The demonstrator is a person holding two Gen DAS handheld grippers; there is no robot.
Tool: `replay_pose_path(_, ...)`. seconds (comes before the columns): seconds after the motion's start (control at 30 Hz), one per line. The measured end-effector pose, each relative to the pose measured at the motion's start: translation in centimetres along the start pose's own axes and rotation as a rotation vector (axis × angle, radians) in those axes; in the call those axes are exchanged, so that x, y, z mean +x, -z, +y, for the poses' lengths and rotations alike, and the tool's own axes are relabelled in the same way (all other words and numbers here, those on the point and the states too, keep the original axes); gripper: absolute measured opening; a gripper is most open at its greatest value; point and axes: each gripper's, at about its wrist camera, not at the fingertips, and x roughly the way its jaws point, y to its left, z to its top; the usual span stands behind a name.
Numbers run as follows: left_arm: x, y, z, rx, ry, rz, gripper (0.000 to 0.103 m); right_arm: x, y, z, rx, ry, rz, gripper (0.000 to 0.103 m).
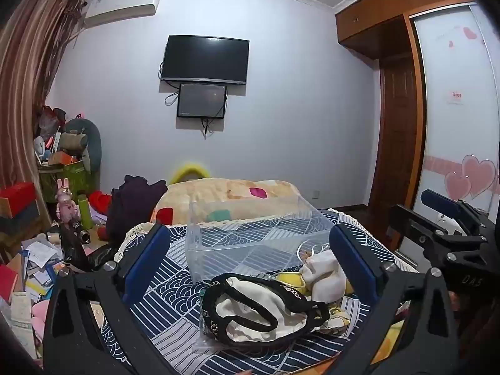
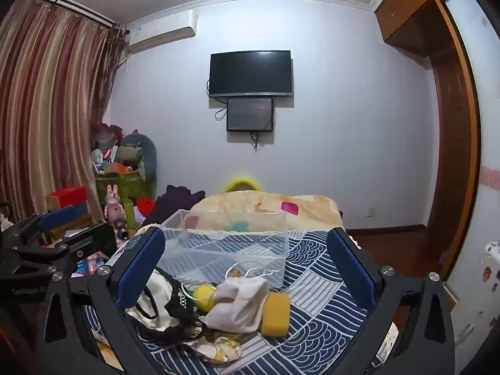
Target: Organize soft objects
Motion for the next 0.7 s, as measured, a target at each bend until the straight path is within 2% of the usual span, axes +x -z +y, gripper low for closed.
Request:
replay_pose_path(0.3, 1.0, -0.4, 1.3, -0.051, -0.007, 0.004, 0.103, 0.3, 0.0, 0.3, -0.003, -0.012, 0.014, 0.103)
replay_pose_path(0.33, 0.2, 0.1, 1.0, -0.024, 0.006, -0.009, 0.103, 0.3, 0.0, 0.4, -0.003, -0.015, 0.014, 0.103)
replay_pose_path(0.7, 0.0, 0.1, -0.2, 0.007, 0.009, -0.014, 0.103, 0.0, 0.2, 0.3, -0.013, -0.021, 0.007, 0.103)
